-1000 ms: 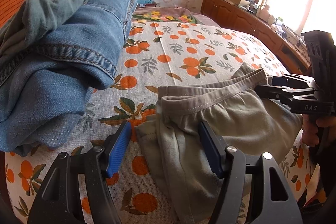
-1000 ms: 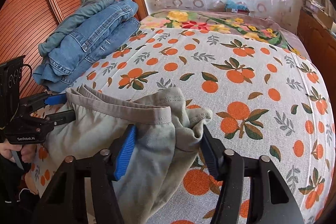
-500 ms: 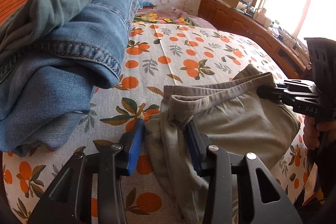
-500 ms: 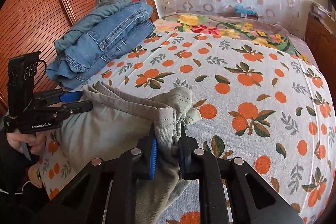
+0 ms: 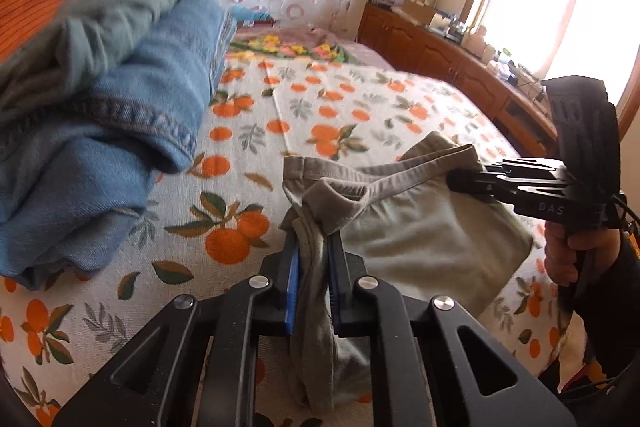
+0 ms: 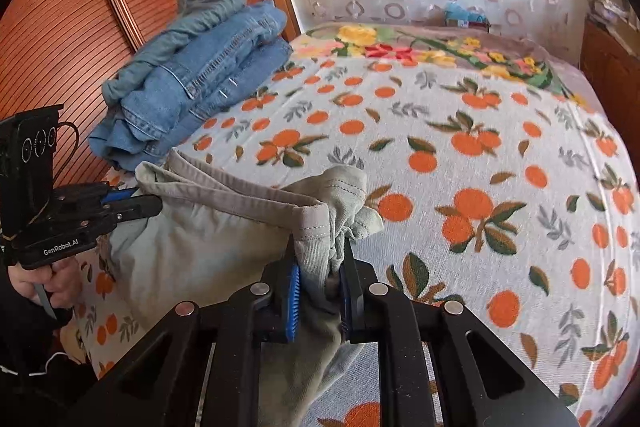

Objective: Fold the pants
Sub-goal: 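Lift the pants with both grippers and carry them onto the blue jeans stack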

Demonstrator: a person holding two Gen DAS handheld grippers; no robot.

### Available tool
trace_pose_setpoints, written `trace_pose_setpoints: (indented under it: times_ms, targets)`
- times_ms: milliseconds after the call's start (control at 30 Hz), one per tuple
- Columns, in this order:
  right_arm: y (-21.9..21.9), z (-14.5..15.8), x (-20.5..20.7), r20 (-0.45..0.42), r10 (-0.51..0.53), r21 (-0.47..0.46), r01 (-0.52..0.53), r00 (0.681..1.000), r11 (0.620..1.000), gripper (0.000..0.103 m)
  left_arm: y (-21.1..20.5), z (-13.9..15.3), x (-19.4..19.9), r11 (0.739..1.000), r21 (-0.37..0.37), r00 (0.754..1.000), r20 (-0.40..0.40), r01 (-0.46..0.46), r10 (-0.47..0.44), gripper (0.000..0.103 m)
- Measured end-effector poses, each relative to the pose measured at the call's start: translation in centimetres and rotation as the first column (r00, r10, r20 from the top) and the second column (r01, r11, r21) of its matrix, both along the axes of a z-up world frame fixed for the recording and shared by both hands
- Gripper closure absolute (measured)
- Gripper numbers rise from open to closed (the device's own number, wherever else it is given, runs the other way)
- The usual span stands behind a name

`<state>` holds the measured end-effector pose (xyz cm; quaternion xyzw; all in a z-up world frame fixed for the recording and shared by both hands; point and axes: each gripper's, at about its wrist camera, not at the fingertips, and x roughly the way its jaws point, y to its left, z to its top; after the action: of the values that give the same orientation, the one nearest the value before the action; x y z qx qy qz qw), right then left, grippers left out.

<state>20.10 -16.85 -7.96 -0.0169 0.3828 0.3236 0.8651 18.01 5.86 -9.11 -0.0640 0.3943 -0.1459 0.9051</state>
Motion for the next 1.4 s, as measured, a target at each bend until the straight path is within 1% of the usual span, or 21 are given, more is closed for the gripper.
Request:
trace_pose_setpoints:
  times_ms: [100,300,500,567,733,867,933,1000,1100,1267,1400]
  targets:
    - [-0.2,2.3,-0.8,0.061,0.010,0.025,-0.011,0.998,1.000,0.088,0.5,1.6,-0.6,1.000,-0.016,0.999,0.043,-0.013,0.014,0.090]
    - [0.8,7.5,-0.6,0.180,0.032,0.010,-0.035,0.983,0.999,0.088,1.9,5.2,-1.1,0.998,-0.030,0.989,0.136,-0.049,0.053,0.090]
    - [3.5,13.2,0.6,0.289,0.083,0.004,-0.089,0.954,0.996,0.088,4.4,10.0,-1.2,0.993,-0.034,0.963,0.241,-0.116,0.121,0.090]
    - [5.0,14.6,1.3,0.317,0.104,-0.006,-0.108,0.943,0.994,0.088,5.3,11.0,-1.1,0.989,-0.029,0.953,0.264,-0.145,0.147,0.090]
    - [9.4,16.2,3.9,0.352,0.157,-0.047,-0.151,0.923,0.987,0.088,8.1,12.1,-0.1,0.976,-0.019,0.935,0.283,-0.219,0.215,0.090]
    - [12.8,16.4,5.8,0.353,0.190,-0.080,-0.172,0.916,0.982,0.088,10.1,12.2,0.9,0.966,-0.012,0.928,0.276,-0.257,0.250,0.090]
    - [13.9,16.2,7.1,0.349,0.201,-0.091,-0.180,0.915,0.979,0.088,10.7,12.0,0.9,0.964,-0.024,0.926,0.270,-0.266,0.262,0.090]
    - [14.8,16.0,8.8,0.328,0.210,-0.092,-0.190,0.921,0.977,0.088,11.4,12.0,1.1,0.961,-0.031,0.926,0.264,-0.273,0.272,0.090]
    - [16.1,16.4,10.6,0.316,0.221,-0.094,-0.202,0.923,0.975,0.088,12.3,11.6,1.1,0.959,-0.051,0.923,0.259,-0.280,0.283,0.090]
    - [18.7,17.2,11.9,0.327,0.258,-0.137,-0.225,0.909,0.965,0.087,13.7,11.4,1.1,0.954,-0.087,0.920,0.250,-0.288,0.301,0.090]
    - [22.0,17.1,13.3,0.329,0.306,-0.177,-0.260,0.893,0.949,0.087,14.9,10.7,1.3,0.946,-0.100,0.920,0.225,-0.307,0.322,0.090]
